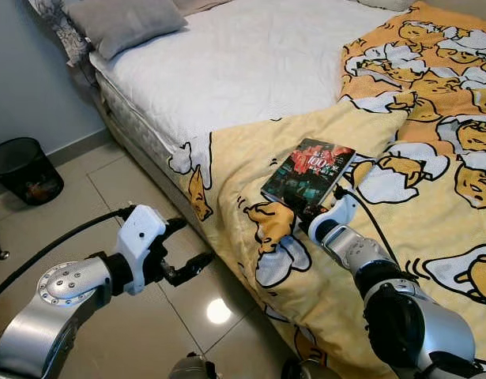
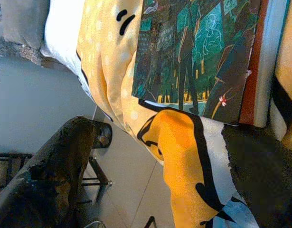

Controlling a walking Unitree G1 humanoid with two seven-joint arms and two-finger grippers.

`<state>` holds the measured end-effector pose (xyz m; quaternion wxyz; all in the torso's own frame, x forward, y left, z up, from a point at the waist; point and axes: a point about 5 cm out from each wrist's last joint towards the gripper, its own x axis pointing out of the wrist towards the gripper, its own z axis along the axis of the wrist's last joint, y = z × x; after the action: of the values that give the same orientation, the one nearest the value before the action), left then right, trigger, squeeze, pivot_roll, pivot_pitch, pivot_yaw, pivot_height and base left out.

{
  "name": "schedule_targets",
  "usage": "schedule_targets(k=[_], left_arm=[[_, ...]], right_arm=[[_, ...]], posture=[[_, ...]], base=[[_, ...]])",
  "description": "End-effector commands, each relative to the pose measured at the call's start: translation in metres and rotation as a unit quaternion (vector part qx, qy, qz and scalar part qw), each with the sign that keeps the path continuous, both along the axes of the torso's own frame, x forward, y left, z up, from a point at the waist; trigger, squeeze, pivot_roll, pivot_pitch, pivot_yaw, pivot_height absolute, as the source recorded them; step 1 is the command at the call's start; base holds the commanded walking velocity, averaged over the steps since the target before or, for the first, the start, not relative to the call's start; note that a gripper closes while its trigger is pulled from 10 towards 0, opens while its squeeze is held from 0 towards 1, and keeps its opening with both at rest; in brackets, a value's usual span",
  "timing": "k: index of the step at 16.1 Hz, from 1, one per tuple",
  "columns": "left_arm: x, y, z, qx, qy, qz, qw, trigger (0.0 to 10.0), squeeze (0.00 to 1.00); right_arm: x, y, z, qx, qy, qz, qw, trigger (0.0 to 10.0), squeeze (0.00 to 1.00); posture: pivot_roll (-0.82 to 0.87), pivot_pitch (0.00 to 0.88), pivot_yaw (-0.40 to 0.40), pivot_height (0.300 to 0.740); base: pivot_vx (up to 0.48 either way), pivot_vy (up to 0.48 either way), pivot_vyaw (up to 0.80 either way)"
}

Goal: Clean up the room

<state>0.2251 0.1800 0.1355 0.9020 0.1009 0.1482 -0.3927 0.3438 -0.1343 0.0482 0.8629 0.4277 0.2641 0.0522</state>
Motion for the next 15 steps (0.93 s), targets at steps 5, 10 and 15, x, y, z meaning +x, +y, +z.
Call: schedule_targets(k=[5, 10, 15], left_arm=[[-0.0066, 0.0010, 0.0023, 0.003, 0.007, -0.012, 1.000, 10.0, 1.00], [-0.0063, -0.0025, 0.0033, 0.002, 0.009, -0.020, 1.000, 10.0, 1.00], [-0.0064, -0.0044, 0.0038, 0.003, 0.011, -0.027, 1.000, 10.0, 1.00]], right_arm=[[-0.0064, 0.0051, -0.0089, 0.001, 0.014, 0.000, 1.000, 10.0, 0.00], [-0.0067, -0.0006, -0.0096, 0.002, 0.013, -0.013, 1.000, 10.0, 0.00], [-0.0057, -0.0046, -0.0092, -0.005, 0.016, -0.024, 1.000, 10.0, 0.00]], posture=[[0.12, 0.137, 0.068, 0.740], [0.13, 0.144, 0.074, 0.740], [0.13, 0.150, 0.079, 0.740]], base=[[0.000, 0.000, 0.00], [0.000, 0.000, 0.00], [0.000, 0.000, 0.00]])
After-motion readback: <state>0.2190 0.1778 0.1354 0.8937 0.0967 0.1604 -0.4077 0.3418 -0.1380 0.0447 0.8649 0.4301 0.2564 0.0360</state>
